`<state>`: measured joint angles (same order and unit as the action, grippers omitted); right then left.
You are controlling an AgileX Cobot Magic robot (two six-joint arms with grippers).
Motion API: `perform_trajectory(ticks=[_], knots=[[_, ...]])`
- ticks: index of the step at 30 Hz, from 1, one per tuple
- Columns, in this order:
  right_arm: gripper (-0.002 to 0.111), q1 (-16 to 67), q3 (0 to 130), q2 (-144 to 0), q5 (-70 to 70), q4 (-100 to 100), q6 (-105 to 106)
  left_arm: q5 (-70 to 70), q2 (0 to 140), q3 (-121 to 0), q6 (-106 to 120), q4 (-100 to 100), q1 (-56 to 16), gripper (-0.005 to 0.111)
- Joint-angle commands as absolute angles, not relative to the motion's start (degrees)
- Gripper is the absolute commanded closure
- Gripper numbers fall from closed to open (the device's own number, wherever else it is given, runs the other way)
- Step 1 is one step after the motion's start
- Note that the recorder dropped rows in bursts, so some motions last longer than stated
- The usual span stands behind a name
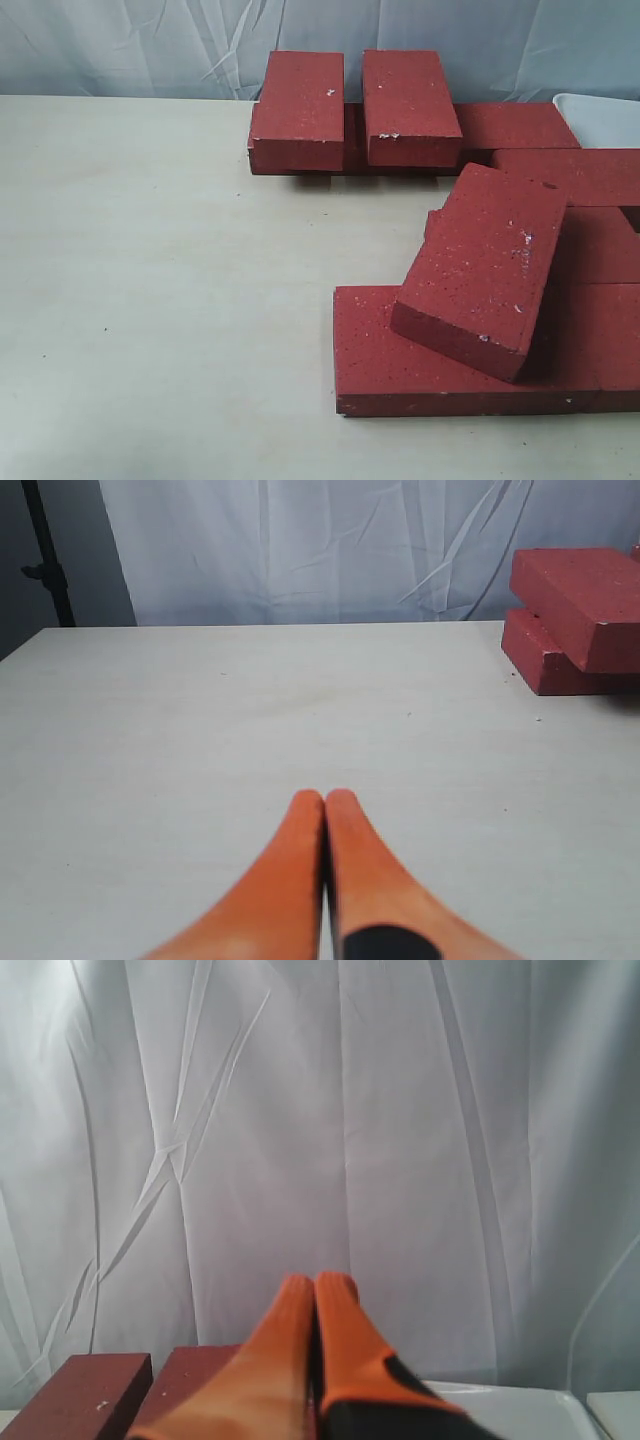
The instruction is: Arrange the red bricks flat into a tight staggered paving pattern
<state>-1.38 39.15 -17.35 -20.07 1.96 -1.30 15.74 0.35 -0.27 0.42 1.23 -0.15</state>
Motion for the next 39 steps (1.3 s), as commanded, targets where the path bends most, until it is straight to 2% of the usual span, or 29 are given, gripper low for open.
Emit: perform_trajectory(ticks=[1,13,18,27,39], knots=[[0.109,-1.7,39.7,-17.7,-22.8,1.6,-1.2,15.0,0.0,0.0,0.4,1.2,-0.1,0.107],[0.109,-1.7,40.2,-28.8,-27.7,2.2,-1.2,15.0,0.0,0.0,0.4,1.2,-0.1,0.107],[0.109,-1.7,45.5,-36.7,-34.5,2.2,-1.2,15.0,0.0,0.0,0.4,1.2,-0.1,0.107],[0.109,-1.7,50.7,-49.2,-37.4,1.7,-1.0,15.0,0.0,0.0,0.4,1.2,-0.1,0.107],[0.109,-1.7,50.7,-52.6,-37.4,1.8,-1.0,15.0,0.0,0.0,0.4,1.2,-0.1,0.107]])
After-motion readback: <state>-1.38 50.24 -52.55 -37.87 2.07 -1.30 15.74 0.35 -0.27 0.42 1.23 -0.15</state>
